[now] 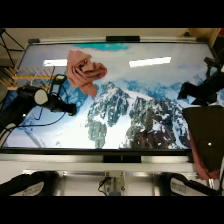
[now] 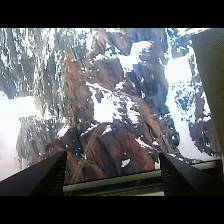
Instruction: Fold the shirts.
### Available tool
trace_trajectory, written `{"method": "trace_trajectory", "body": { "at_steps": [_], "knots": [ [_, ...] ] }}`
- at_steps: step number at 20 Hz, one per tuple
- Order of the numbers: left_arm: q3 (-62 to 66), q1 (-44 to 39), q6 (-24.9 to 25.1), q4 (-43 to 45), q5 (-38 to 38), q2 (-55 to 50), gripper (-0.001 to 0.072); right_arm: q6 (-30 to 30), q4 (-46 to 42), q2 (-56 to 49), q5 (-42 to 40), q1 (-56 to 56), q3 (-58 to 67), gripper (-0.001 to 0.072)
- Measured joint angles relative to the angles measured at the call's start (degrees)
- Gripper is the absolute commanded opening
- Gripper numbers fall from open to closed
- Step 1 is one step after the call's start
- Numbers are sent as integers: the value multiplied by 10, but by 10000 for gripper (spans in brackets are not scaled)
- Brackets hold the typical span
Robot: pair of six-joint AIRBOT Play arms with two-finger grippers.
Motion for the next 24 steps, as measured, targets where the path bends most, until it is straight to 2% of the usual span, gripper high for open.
{"method": "trace_trajectory", "body": {
  "at_steps": [17, 24],
  "knots": [
    [0, 0, 0, -2, 1, -1, 720, 0, 0, 0, 0, 0, 0, 687],
    [0, 0, 0, -62, 36, -9, 720, 2, 21, 0, -25, 0, 0, 688]
  ]
}}
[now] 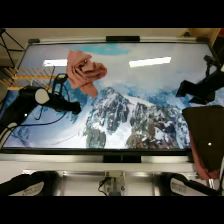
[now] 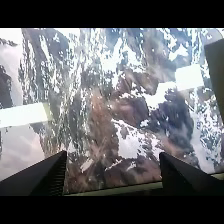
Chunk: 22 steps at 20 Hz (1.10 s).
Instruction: Fold the shirts.
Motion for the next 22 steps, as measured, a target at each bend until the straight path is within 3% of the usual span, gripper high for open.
{"method": "trace_trajectory", "body": {
  "at_steps": [3, 7, 12, 16, 19, 20, 21, 22],
  "knots": [
    [4, 5, -15, -25, 39, -13, 617, 0, 1, -2, -23, 0, 0, 688],
    [95, 56, -49, -38, 118, -106, 619, -2, -1, -17, -53, 0, 0, 688],
    [317, 127, -65, -138, 115, -306, 615, -12, 15, -45, -50, 0, 0, 688],
    [419, 142, -74, -212, 110, -413, 589, -25, 38, -56, -42, 0, 0, 687],
    [446, 143, -88, -242, 108, -456, 249, -30, 47, -59, -44, 0, 0, 688],
    [450, 144, -92, -248, 107, -464, 106, -31, 49, -59, -44, 0, 0, 687],
    [454, 144, -94, -252, 107, -470, 30, -34, 49, -59, -45, 0, 0, 687],
    [457, 145, -94, -259, 107, -474, 30, -38, 51, -60, -45, 0, 0, 686]
  ]
}}
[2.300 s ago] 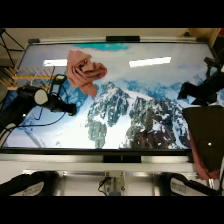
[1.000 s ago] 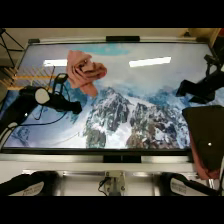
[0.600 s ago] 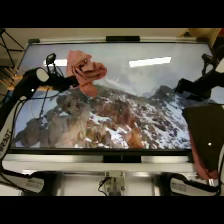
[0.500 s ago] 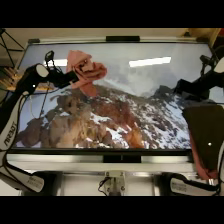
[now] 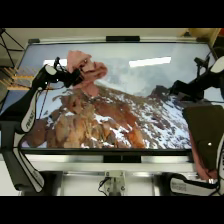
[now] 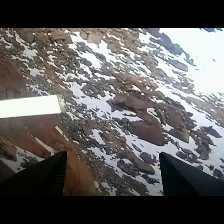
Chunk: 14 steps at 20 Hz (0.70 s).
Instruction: Fold the shirts.
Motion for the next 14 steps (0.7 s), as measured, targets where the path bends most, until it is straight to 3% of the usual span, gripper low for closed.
{"method": "trace_trajectory", "body": {
  "at_steps": [1, 3, 4, 9, 14],
  "knots": [
    [3, 0, 0, -10, -1, -2, 29, -3, 0, 0, 0, 0, 0, 667],
    [16, 1, 36, -53, -5, 0, 28, -13, 2, 0, -1, 0, 0, 437],
    [24, 0, 61, -80, -11, 6, 27, -20, 2, 2, -1, 0, 0, 361],
    [76, -19, 144, -168, -43, 124, 27, -67, 0, 56, -5, 0, 0, 364],
    [86, -86, 179, -155, -54, 326, 27, -86, -26, 200, -29, 0, 1, 365]
  ]
}}
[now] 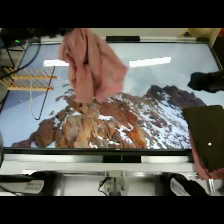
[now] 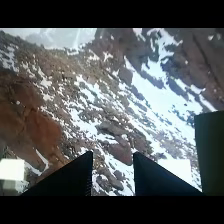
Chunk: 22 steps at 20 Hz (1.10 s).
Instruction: Fold the shirts.
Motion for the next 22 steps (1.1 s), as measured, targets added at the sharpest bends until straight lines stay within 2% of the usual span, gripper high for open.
{"method": "trace_trajectory", "body": {
  "at_steps": [2, 5, 8, 9, 11, 12, 13, 15, 16, 19, 22],
  "knots": [
    [-15, -46, -17, 61, -7, 68, 27, -3, -10, 65, -2, 0, 0, 365],
    [-52, -118, -69, 170, -38, 122, 28, -4, -20, 143, 14, 0, 0, 365],
    [-138, -201, -106, 241, -59, 130, 28, 12, -24, 181, 62, 0, -9, 366],
    [-175, -226, -113, 255, -54, 125, 28, 17, -22, 187, 75, 0, -23, 404],
    [-254, -272, -130, 273, -24, 103, 29, 26, -12, 194, 88, 0, -65, 404],
    [-285, -287, -142, 276, -3, 87, 31, 29, -2, 197, 87, 0, -99, 524],
    [-312, -297, -160, 280, 12, 65, 99, 33, 8, 198, 76, 0, -134, 606],
    [-342, -300, -192, 274, 31, 26, 631, 38, 33, 192, 53, 0, -205, 624],
    [-350, -294, -202, 260, 30, 12, 702, 39, 49, 184, 42, 0, -235, 625],
    [-347, -244, -203, 228, -23, -7, 690, 30, 76, 151, 28, 0, -284, 624],
    [-332, -165, -173, 238, -135, 15, 675, 21, 73, 119, 32, 0, -309, 624]
  ]
}}
